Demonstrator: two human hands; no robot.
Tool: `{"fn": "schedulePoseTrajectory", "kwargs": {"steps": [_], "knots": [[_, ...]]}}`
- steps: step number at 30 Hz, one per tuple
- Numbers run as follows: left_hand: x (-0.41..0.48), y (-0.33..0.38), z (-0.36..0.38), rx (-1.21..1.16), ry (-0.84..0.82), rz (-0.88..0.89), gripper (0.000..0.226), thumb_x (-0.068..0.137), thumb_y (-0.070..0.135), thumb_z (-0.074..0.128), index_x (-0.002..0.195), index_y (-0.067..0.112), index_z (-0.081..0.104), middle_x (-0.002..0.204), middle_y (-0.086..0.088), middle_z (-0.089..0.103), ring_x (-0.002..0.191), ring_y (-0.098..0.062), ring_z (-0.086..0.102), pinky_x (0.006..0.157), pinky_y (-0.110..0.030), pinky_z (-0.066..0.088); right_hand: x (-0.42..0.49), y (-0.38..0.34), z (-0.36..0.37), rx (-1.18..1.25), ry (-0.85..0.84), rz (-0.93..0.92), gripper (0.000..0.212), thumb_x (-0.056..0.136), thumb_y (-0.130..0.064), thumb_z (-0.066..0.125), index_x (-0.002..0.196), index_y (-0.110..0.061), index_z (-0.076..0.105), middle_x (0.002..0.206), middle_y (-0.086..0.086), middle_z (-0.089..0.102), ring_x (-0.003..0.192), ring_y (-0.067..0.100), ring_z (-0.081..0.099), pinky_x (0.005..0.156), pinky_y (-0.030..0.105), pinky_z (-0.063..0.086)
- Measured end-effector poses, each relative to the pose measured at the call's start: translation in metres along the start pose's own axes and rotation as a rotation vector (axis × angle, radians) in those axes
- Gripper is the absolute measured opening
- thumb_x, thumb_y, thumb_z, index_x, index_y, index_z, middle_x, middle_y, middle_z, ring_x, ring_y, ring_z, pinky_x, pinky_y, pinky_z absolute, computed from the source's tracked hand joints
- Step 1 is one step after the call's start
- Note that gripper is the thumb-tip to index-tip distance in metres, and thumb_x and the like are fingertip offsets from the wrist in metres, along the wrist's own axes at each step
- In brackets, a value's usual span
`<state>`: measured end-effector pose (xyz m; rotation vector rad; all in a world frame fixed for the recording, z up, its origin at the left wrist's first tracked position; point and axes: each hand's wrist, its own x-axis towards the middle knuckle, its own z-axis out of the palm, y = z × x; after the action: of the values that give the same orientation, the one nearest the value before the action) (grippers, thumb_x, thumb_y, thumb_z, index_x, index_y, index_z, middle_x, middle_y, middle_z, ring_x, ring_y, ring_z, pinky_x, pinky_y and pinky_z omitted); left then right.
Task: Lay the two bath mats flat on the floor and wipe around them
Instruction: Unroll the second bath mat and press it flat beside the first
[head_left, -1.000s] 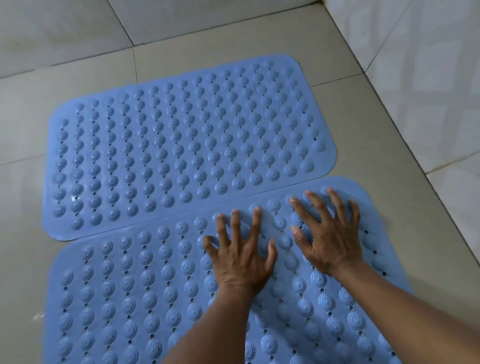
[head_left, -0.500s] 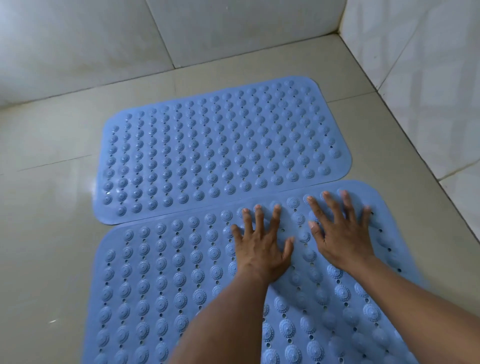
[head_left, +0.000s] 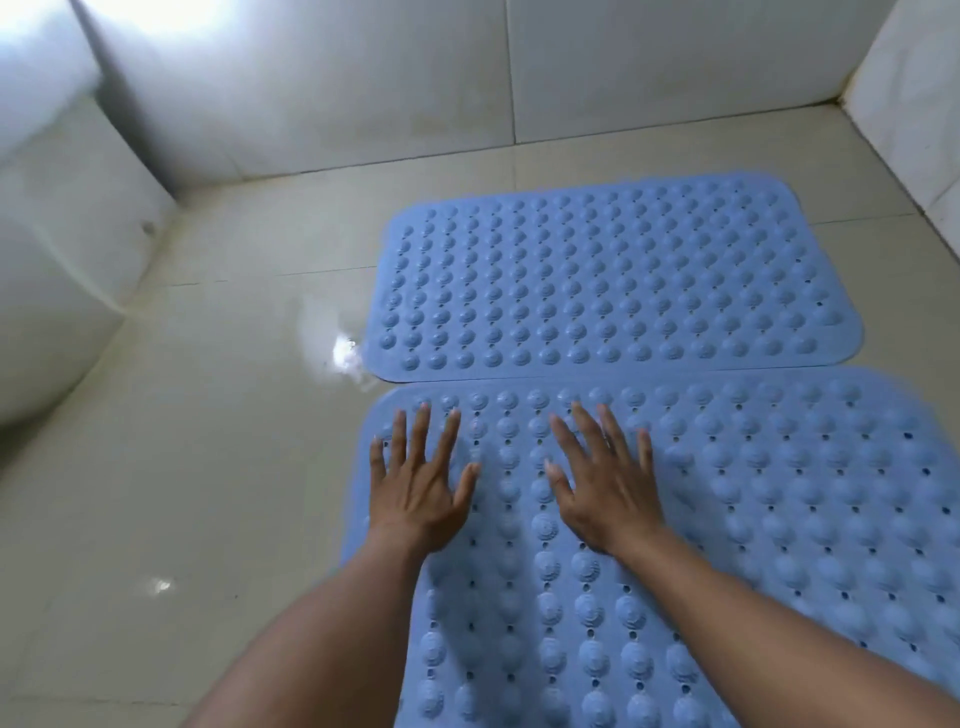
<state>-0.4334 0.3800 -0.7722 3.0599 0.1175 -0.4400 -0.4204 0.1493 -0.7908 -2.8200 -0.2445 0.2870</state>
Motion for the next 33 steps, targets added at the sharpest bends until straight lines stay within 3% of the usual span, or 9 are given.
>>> {"fn": "schedulePoseTrajectory", "kwargs": {"steps": [3,7,11,13,17,22,28,33], "knots": [[0.018,0.003,-0.001,-0.034,0.004,0.024,0.067,0.1,0.061,0.015,0.156,0.044,-0.019,0.168,0.004,-0.022,0.152,-0.023,-0.026,0.122,-0.054,-0.011,0.033,-0.015,0.001,-0.047,-0.009,-0.007,0.071,0.09,-0.058,0.005,0.158,-0.039,0.014,0.169,-0.009,0.006,0.155,0.023,-0.004,0.12,0.06,-0.005],[0.033,0.021,0.021,-0.084,-0.025,0.045,0.066,0.1,0.06,0.018,0.157,0.046,-0.012,0.169,0.003,-0.016,0.154,-0.024,-0.021,0.119,-0.061,-0.012,0.046,-0.017,0.015,-0.117,0.035,0.036,0.062,0.096,-0.056,0.023,0.154,-0.035,0.034,0.162,-0.001,0.033,0.151,0.032,0.022,0.119,0.063,0.014],[0.037,0.024,0.039,-0.112,0.126,0.021,0.073,0.09,0.057,0.039,0.159,0.042,0.02,0.169,0.0,0.016,0.156,-0.031,0.009,0.114,-0.074,0.004,0.038,-0.017,0.023,-0.131,0.187,0.074,0.058,0.091,-0.049,0.049,0.147,-0.033,0.048,0.149,0.008,0.048,0.142,0.039,0.035,0.11,0.06,0.025],[0.038,0.024,0.043,-0.085,0.119,0.001,0.076,0.086,0.058,0.043,0.158,0.043,0.022,0.168,0.001,0.021,0.155,-0.039,0.008,0.111,-0.078,0.004,0.041,-0.017,0.023,-0.16,0.18,0.101,0.059,0.09,-0.05,0.05,0.147,-0.036,0.048,0.147,0.007,0.048,0.142,0.039,0.035,0.107,0.06,0.025],[0.039,0.023,0.041,-0.08,0.088,0.008,0.079,0.086,0.059,0.043,0.159,0.043,0.017,0.169,0.0,0.017,0.154,-0.044,0.0,0.111,-0.078,0.003,0.041,-0.019,0.022,-0.201,0.161,0.122,0.061,0.088,-0.052,0.051,0.147,-0.039,0.047,0.148,0.006,0.048,0.144,0.037,0.033,0.104,0.059,0.027],[0.039,0.023,0.041,-0.108,0.113,0.04,0.078,0.088,0.055,0.044,0.159,0.036,0.022,0.168,-0.006,0.018,0.156,-0.036,0.005,0.118,-0.068,0.009,0.041,-0.021,0.022,-0.211,0.176,0.14,0.063,0.087,-0.052,0.053,0.148,-0.041,0.045,0.15,0.004,0.048,0.146,0.04,0.03,0.103,0.06,0.027],[0.045,0.02,0.043,-0.14,0.069,0.03,0.078,0.086,0.06,0.042,0.159,0.039,0.021,0.166,-0.004,0.02,0.156,-0.033,0.003,0.117,-0.067,0.009,0.047,-0.017,0.024,-0.187,0.14,0.131,0.063,0.085,-0.053,0.052,0.146,-0.04,0.047,0.149,0.003,0.047,0.145,0.04,0.029,0.103,0.059,0.027],[0.045,0.017,0.031,-0.139,-0.009,0.022,0.076,0.09,0.066,0.026,0.158,0.047,-0.001,0.166,0.002,-0.003,0.153,-0.026,-0.023,0.119,-0.061,-0.006,0.049,-0.013,0.026,-0.138,0.108,0.128,0.061,0.087,-0.058,0.047,0.147,-0.044,0.043,0.152,0.0,0.043,0.146,0.038,0.025,0.104,0.058,0.023]]}}
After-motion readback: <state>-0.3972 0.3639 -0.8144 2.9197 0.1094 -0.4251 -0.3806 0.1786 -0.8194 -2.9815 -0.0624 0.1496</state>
